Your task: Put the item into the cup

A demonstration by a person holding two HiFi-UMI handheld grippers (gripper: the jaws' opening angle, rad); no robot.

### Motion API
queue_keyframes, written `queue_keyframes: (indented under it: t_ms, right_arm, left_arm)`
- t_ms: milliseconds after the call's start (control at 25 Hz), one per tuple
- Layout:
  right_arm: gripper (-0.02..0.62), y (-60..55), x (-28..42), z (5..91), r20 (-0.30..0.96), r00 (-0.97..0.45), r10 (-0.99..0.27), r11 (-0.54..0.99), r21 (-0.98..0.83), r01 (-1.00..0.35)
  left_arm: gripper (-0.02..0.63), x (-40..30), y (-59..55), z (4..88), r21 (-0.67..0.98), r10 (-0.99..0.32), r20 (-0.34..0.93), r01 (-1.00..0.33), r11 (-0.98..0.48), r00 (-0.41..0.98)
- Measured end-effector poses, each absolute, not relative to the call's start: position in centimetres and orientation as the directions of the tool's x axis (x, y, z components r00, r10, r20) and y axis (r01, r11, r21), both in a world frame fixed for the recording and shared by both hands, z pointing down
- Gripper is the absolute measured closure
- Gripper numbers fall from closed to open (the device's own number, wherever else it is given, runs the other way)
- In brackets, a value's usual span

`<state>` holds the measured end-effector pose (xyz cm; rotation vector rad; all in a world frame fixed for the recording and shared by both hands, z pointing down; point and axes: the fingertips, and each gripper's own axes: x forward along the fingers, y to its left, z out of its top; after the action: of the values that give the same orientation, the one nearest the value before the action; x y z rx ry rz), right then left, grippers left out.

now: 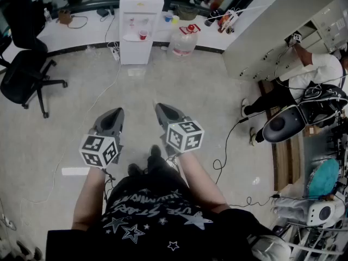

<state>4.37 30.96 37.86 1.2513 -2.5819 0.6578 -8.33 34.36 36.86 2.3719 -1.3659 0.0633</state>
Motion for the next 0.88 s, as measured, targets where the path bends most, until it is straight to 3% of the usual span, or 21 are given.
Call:
queue_keyframes:
  t_ms: [880]
  right_arm:
    - [0.595, 34.7, 4.6, 37.4, 0.353, -0.605, -0.714, 0.514, -0.322, -0.795]
  left_arm:
    - [0.600, -9.2, 38.3, 37.0, 0.325, -0.786, 0.242, -0.811, -0.487, 0.569]
